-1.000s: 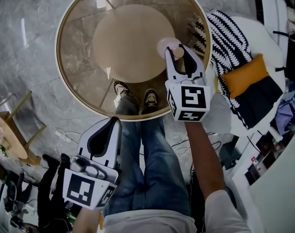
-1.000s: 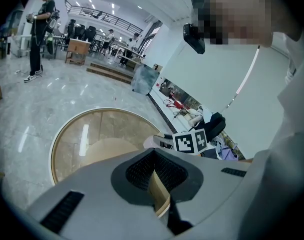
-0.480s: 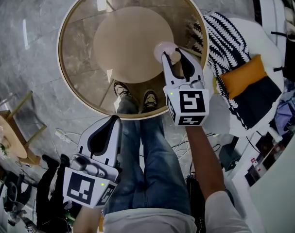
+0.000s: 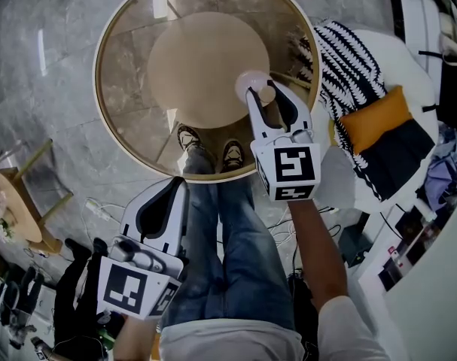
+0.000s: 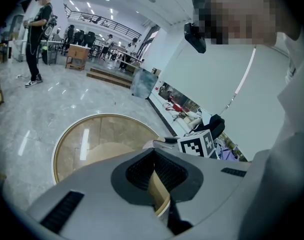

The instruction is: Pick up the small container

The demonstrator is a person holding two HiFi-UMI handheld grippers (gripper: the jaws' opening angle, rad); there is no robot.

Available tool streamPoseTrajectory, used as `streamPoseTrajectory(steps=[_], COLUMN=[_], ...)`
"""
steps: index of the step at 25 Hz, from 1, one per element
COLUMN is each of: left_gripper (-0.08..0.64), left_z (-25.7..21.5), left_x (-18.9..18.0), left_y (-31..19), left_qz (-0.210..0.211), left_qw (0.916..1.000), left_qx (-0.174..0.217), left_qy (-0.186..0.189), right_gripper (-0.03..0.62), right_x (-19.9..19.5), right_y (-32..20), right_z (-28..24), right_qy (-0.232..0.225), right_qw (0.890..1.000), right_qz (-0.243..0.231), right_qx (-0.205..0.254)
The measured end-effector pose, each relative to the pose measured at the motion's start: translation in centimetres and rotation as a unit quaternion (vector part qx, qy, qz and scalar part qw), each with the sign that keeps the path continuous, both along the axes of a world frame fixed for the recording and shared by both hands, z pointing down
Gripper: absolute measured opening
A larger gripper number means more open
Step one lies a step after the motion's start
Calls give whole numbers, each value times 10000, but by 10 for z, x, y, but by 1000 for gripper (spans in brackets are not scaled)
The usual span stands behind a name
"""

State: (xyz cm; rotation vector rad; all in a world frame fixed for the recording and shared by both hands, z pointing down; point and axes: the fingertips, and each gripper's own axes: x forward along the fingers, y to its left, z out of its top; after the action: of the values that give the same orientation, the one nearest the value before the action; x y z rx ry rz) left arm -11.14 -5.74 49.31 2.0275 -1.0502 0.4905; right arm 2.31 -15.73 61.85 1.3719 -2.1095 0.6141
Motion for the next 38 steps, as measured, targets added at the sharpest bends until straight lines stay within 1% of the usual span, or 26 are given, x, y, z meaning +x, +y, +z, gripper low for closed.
streamPoseTrajectory(steps=[9, 25, 31, 38], left_gripper=[18, 18, 18, 18], left_z=[-16, -55, -72, -97], left_x=[4, 6, 4, 2], left_y=[-1, -3, -5, -10], left_qz=[-5, -51, -24, -70], left_qw=[9999, 9994, 9988, 9977], left_qx=[108, 348, 484, 672], left_qy=[30, 55, 56, 56], right_gripper=[146, 146, 146, 146], right_x=[1, -3, -3, -2], right_y=[4, 14, 21, 24], right_z=[-19, -72, -93, -122], right_qy=[-29, -75, -61, -27], right_qw=[10000, 9996, 9996, 9993], right_qz=[-61, -273, -269, -359], right_qx=[20, 28, 0, 81])
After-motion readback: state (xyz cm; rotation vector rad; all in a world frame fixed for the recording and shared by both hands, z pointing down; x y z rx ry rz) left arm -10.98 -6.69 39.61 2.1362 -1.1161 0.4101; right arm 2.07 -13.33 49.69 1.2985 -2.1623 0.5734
